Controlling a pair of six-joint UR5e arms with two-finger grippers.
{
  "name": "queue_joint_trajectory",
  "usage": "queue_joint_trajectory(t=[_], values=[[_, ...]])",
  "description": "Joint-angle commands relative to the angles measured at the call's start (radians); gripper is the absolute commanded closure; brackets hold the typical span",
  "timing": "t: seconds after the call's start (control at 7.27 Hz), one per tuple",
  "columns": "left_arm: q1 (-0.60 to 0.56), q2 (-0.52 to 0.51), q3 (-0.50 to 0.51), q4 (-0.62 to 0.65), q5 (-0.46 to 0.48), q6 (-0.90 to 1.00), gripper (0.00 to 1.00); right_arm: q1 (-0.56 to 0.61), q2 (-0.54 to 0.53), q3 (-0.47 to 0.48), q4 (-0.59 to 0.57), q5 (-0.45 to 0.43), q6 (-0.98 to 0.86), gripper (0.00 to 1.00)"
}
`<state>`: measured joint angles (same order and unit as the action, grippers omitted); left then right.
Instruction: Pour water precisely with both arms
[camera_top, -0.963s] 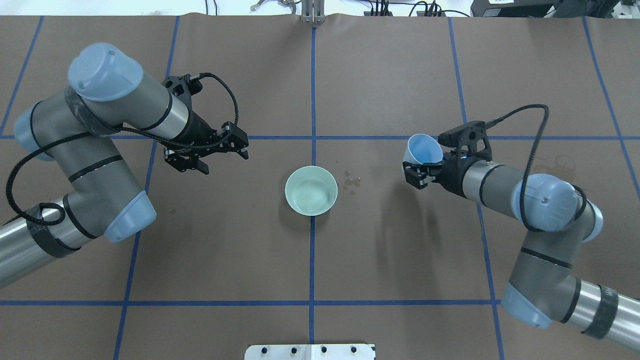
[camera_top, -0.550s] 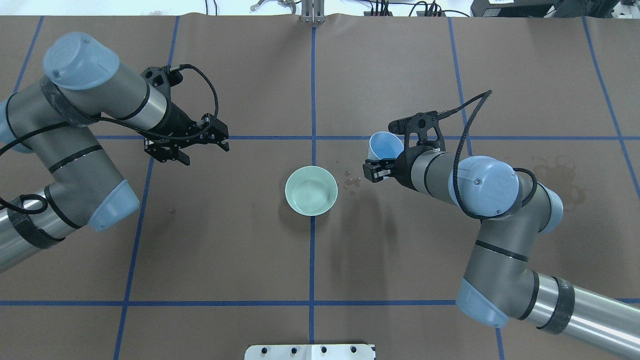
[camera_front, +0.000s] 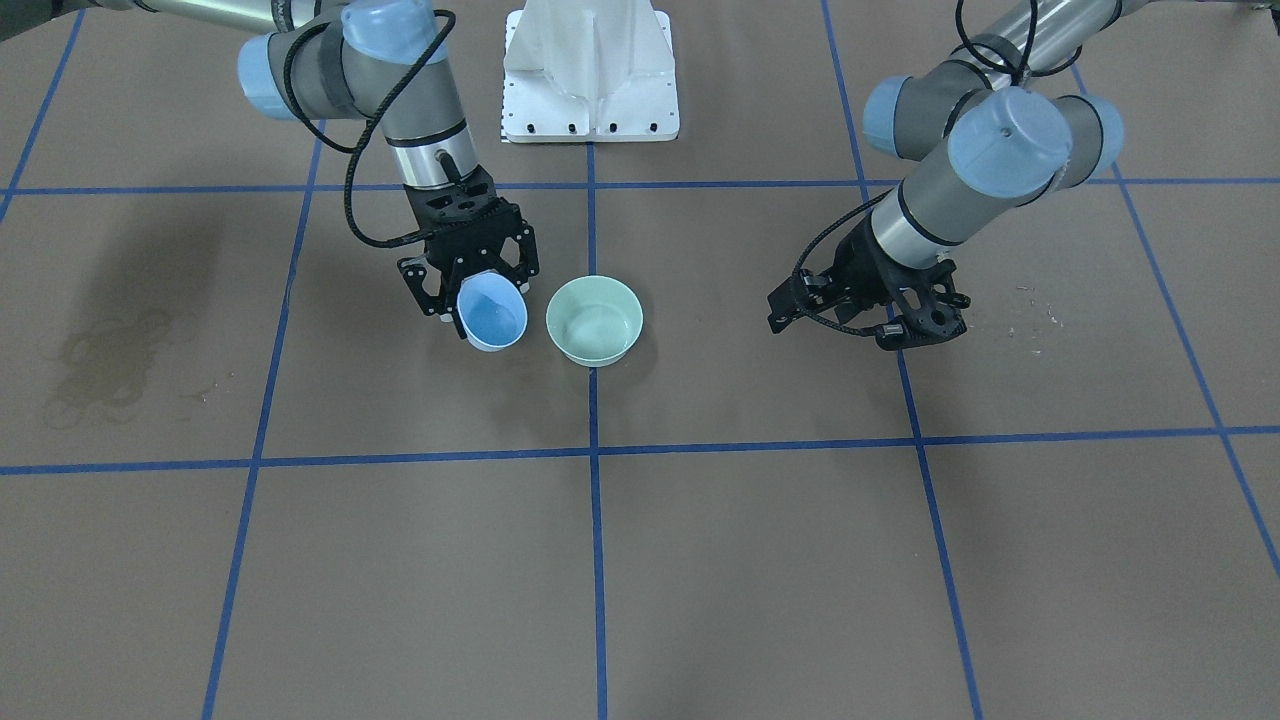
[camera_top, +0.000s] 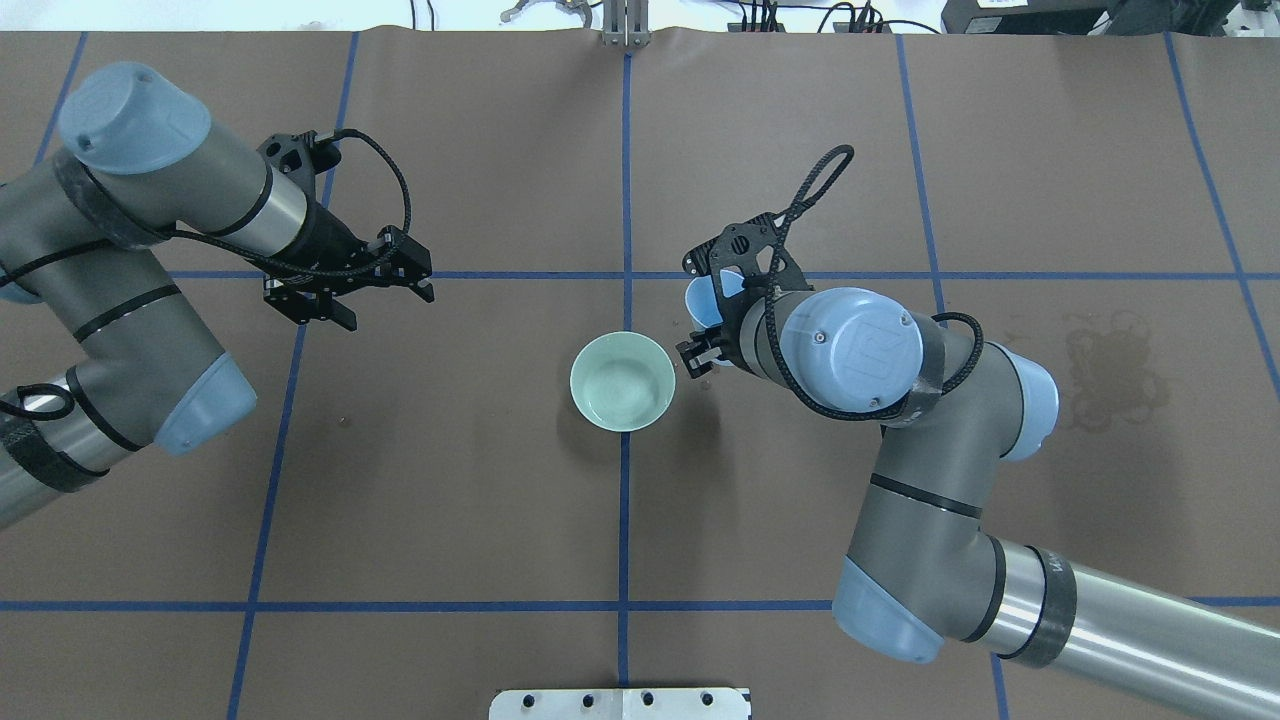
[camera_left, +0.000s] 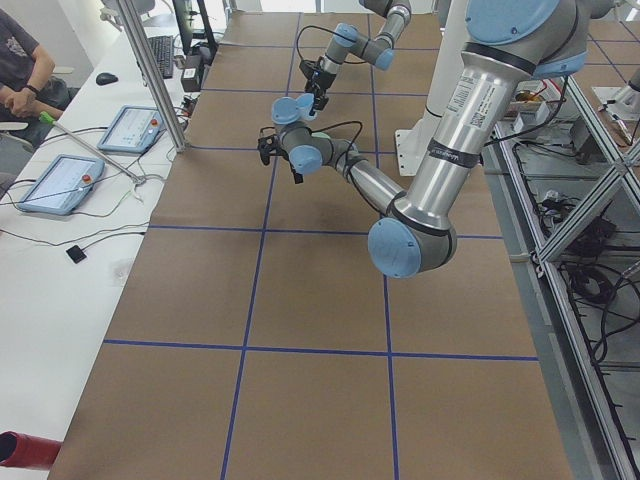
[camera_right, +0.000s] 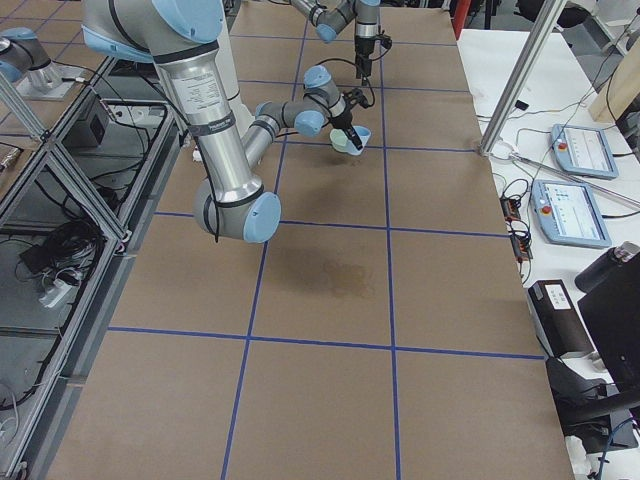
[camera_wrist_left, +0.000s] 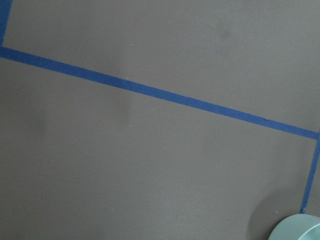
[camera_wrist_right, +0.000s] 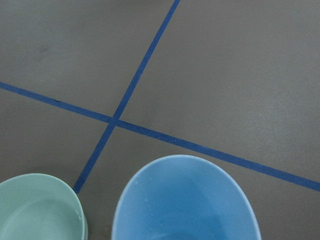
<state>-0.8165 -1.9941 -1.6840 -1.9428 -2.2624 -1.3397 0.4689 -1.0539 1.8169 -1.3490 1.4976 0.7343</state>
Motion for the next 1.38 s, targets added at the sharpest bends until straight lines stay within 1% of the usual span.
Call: queue_joint_trajectory(t=[0.0, 0.14, 0.28, 0.41, 0.55, 0.69, 0.96, 1.1, 1.24], values=[[-0.015, 0.035, -0.003, -0.005, -0.012, 0.042, 0.00, -0.013, 0.025, 0.001, -0.073, 0.006, -0.212, 1.00], [-0.027, 0.047, -0.003, -0.005, -0.022, 0.048, 0.00, -0.019, 0.046, -0.001, -0.138, 0.006, -0.267, 1.00], [-0.035, 0.060, -0.005, -0.005, -0.034, 0.068, 0.00, -0.024, 0.080, -0.001, -0.230, 0.006, -0.356, 1.00], [-0.041, 0.072, -0.006, -0.007, -0.034, 0.083, 0.00, -0.029, 0.116, -0.002, -0.304, -0.003, -0.448, 1.00], [-0.043, 0.074, -0.005, -0.007, -0.034, 0.085, 0.00, -0.035, 0.146, -0.008, -0.364, -0.003, -0.484, 1.00], [-0.044, 0.080, -0.003, -0.007, -0.034, 0.085, 0.00, -0.044, 0.179, -0.014, -0.442, -0.011, -0.571, 1.00], [-0.044, 0.080, 0.000, -0.007, -0.034, 0.085, 0.00, -0.050, 0.213, -0.030, -0.516, -0.054, -0.785, 1.00], [-0.044, 0.080, 0.001, -0.007, -0.034, 0.085, 0.00, -0.055, 0.256, -0.063, -0.576, -0.075, -0.849, 1.00], [-0.044, 0.081, 0.001, -0.007, -0.034, 0.085, 0.00, -0.055, 0.288, -0.108, -0.597, -0.083, -0.907, 1.00]])
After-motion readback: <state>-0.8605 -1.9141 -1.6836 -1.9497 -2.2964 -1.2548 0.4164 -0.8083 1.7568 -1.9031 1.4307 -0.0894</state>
